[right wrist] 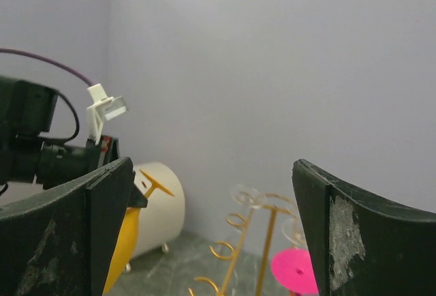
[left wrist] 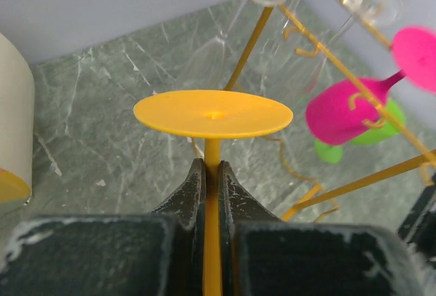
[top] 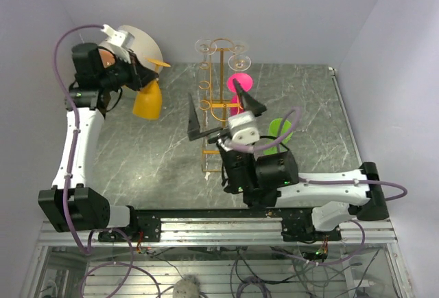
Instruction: Place the wine glass upside down on the wine glass rack
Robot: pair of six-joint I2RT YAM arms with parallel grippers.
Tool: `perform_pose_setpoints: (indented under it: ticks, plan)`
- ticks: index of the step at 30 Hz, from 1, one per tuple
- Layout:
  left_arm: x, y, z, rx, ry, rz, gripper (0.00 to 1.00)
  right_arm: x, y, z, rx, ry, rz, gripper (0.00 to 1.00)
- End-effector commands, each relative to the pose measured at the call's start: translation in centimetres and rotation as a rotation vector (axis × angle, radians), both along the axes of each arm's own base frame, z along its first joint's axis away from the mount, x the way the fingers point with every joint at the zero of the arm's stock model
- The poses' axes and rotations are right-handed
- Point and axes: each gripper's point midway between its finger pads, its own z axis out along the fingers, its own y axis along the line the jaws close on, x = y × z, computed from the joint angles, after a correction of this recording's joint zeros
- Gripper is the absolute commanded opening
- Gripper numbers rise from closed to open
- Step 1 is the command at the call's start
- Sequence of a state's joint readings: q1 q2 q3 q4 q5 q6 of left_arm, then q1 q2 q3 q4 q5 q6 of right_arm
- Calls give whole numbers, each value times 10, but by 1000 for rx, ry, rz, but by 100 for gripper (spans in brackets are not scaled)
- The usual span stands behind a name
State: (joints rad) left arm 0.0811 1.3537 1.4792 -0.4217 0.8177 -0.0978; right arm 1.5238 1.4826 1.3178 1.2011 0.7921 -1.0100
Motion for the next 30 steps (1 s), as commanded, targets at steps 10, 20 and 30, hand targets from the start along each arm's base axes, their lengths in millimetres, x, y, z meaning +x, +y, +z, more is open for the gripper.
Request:
perform_pose_setpoints:
  ticks: [10,20,30]
  plan:
    - [45,-57,8,178,-508,-67,7,14,-115,-4,221,334,7,100]
    - [46,-82,8,72,-662,-211,7,17,-145,-29,246,388,-38,100]
    - [46,-99,-2,-8,-773,-327,7,17,-160,-40,300,416,-39,100]
